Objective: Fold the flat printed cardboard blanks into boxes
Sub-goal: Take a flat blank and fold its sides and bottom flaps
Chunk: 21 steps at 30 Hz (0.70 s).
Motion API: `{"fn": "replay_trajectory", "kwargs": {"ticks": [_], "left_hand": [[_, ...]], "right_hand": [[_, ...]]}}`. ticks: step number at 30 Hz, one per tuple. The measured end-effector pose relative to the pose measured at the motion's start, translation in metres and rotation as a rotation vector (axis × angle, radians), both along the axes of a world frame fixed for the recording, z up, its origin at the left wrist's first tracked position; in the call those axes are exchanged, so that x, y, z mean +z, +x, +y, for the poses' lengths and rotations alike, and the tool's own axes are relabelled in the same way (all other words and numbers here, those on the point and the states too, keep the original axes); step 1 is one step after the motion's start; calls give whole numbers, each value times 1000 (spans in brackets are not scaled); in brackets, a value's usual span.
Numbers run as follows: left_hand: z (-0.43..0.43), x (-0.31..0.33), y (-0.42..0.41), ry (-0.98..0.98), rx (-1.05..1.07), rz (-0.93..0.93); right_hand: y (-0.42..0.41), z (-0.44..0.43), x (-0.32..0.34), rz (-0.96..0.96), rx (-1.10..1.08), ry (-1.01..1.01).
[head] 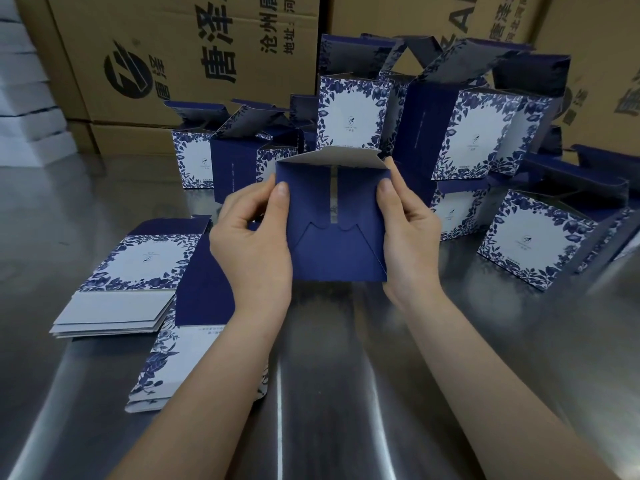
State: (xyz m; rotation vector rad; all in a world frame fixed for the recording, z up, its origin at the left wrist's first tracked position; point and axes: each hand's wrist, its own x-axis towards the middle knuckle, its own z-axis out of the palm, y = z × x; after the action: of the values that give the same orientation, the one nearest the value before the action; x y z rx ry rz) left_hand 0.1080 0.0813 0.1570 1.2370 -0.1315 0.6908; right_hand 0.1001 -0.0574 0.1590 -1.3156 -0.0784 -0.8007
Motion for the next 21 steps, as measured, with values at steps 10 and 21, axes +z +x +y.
{"fn": "replay_trajectory", "kwargs": {"ticks": [10,21], "left_hand": [[5,5,0,10,16,52],[6,4,3,4,23,83]], "right_hand": [[1,-4,-3,-13,-4,-48],[-1,-4,-3,-52,-28,-54]]}}
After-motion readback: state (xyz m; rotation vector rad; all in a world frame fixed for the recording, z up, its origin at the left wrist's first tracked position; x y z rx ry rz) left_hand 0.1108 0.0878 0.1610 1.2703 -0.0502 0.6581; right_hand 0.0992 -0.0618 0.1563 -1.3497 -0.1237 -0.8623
